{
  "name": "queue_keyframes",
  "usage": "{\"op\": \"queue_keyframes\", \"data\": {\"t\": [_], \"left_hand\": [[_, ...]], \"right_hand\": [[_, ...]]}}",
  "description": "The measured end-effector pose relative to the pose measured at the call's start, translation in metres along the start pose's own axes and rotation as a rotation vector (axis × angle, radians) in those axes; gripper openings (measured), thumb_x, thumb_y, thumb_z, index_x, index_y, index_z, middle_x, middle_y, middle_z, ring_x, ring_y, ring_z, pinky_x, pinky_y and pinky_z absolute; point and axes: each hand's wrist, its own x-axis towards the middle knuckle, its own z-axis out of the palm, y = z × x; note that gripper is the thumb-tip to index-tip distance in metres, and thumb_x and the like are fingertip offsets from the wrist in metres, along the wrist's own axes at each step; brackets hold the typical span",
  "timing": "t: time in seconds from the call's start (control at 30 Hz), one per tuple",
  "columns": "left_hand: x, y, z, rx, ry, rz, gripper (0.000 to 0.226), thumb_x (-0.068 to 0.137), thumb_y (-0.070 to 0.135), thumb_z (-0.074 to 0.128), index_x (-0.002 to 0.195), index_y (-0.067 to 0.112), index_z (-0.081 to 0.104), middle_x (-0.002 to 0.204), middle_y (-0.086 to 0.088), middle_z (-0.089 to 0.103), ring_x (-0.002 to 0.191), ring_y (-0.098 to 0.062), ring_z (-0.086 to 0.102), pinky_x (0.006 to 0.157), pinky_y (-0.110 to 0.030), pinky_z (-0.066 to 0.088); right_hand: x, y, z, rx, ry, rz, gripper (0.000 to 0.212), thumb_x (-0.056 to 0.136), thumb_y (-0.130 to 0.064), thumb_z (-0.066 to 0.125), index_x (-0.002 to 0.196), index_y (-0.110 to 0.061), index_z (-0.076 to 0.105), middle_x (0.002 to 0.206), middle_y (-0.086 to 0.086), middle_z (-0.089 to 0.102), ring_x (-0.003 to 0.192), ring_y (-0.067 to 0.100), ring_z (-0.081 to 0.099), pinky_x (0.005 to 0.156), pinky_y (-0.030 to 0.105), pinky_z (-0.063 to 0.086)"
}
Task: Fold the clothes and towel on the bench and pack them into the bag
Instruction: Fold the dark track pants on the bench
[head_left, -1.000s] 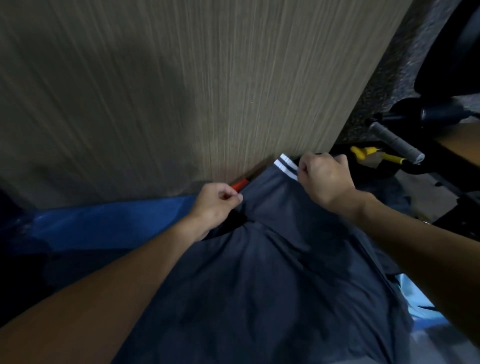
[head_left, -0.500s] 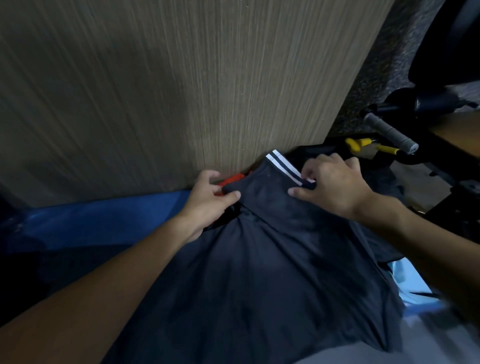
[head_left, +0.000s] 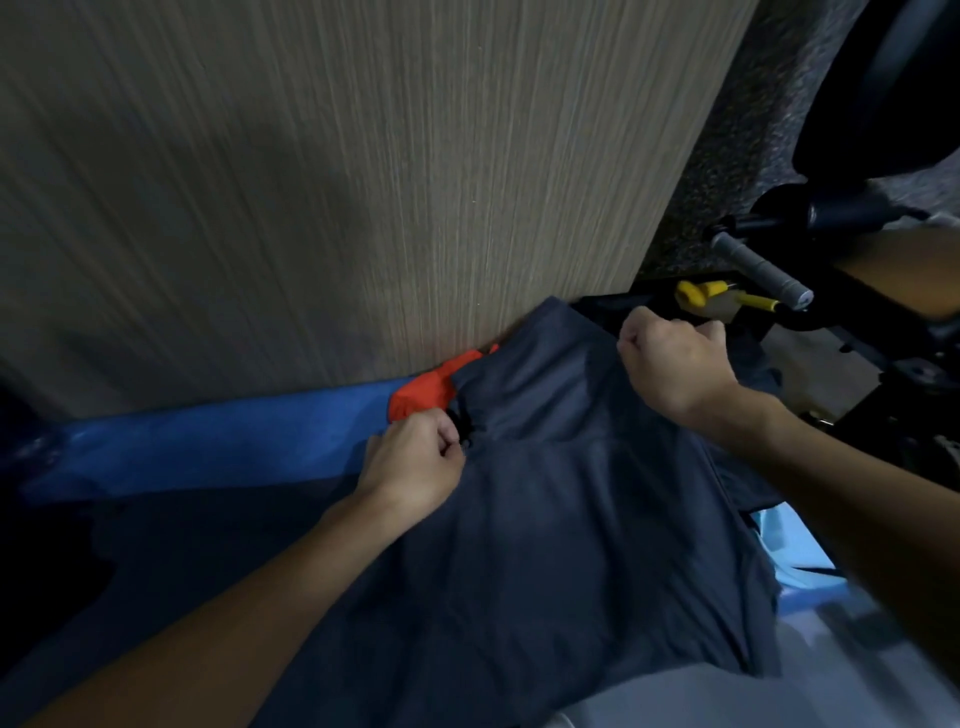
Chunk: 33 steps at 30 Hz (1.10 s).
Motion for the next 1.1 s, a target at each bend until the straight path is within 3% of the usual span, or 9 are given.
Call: {"op": "queue_keyframes", "data": {"t": [0.1,0.23,0.43,0.53,0.6,0.77,0.87,0.97,1.1], "left_hand": [[0.012,0.016,-0.004,-0.123,0.032,-0.052,0.023,0.088,0.042,0.067,0.102,0.025,0.06,0.093,0.009,0.062,0.092,-0.013,0.06,0.088,-0.032,0.05],[0.046,0.03,0.001,-0.332,0.093,-0.268,0.046,0.085,0.049,0.069,0.067,0.007,0.064,0.065,0.0,0.065,0.068,-0.019,0.065,0.067,-0.035,0.052],[0.059,0.028,0.007,-0.473,0.093,-0.357,0.018,0.089,0.029,0.072,0.077,0.015,0.072,0.081,-0.002,0.072,0.083,-0.021,0.068,0.083,-0.035,0.058],[0.044,0.023,0.006,-0.522,0.19,-0.314,0.013,0.094,0.023,0.065,0.089,0.012,0.066,0.085,-0.002,0.067,0.08,-0.015,0.062,0.073,-0.028,0.053],[0.035,0.019,0.007,-0.539,0.22,-0.303,0.012,0.094,0.024,0.063,0.087,0.014,0.062,0.085,-0.001,0.065,0.079,-0.015,0.061,0.066,-0.026,0.047],[0.033,0.021,0.009,-0.619,0.087,-0.272,0.005,0.093,0.024,0.068,0.093,0.019,0.069,0.064,0.015,0.068,0.06,0.007,0.061,0.051,-0.005,0.043],[0.038,0.026,0.005,-0.709,0.084,-0.312,0.014,0.094,0.02,0.068,0.107,0.013,0.068,0.071,0.001,0.063,0.057,-0.003,0.054,0.044,-0.002,0.038],[0.047,0.027,0.0,-0.712,0.058,-0.362,0.008,0.092,0.016,0.071,0.096,0.011,0.067,0.081,0.008,0.064,0.067,-0.006,0.058,0.049,-0.005,0.043],[0.058,0.024,-0.001,-0.625,0.05,-0.359,0.018,0.088,0.016,0.075,0.076,0.014,0.061,0.081,0.0,0.063,0.077,-0.012,0.059,0.076,-0.025,0.05]], "right_hand": [[0.002,-0.006,-0.001,0.0,-0.041,0.001,0.037,0.098,-0.048,0.045,0.123,-0.021,0.052,0.1,0.0,0.068,0.108,0.027,0.056,0.091,0.042,0.027],[0.009,-0.012,-0.001,0.014,-0.047,0.021,0.04,0.096,-0.049,0.051,0.121,-0.019,0.056,0.105,0.002,0.067,0.109,0.027,0.057,0.093,0.042,0.028],[0.022,-0.02,0.004,0.119,-0.054,0.039,0.014,0.097,-0.035,0.053,0.092,-0.023,0.058,0.087,-0.001,0.064,0.094,0.025,0.058,0.087,0.039,0.024],[0.027,-0.024,0.004,0.193,0.028,0.046,0.013,0.098,-0.025,0.046,0.089,-0.019,0.053,0.077,0.0,0.059,0.086,0.027,0.056,0.086,0.039,0.024],[0.03,-0.026,0.005,0.211,-0.015,0.069,0.008,0.097,-0.022,0.044,0.097,-0.019,0.052,0.086,0.001,0.062,0.092,0.029,0.057,0.089,0.042,0.026],[0.036,-0.031,0.014,0.195,-0.141,0.154,0.042,0.095,-0.049,0.05,0.125,-0.019,0.055,0.113,0.002,0.064,0.115,0.027,0.054,0.104,0.047,0.026],[0.043,-0.031,0.019,0.155,-0.152,0.181,0.044,0.094,-0.057,0.047,0.11,-0.019,0.062,0.101,0.001,0.064,0.109,0.027,0.056,0.104,0.047,0.025],[0.049,-0.035,0.02,0.088,-0.208,0.168,0.035,0.096,-0.053,0.047,0.096,-0.022,0.062,0.091,-0.002,0.061,0.105,0.025,0.056,0.103,0.047,0.024],[0.052,-0.039,0.018,0.076,-0.219,0.145,0.015,0.092,-0.038,0.055,0.09,-0.022,0.057,0.091,-0.001,0.058,0.109,0.027,0.054,0.098,0.042,0.024]]}}
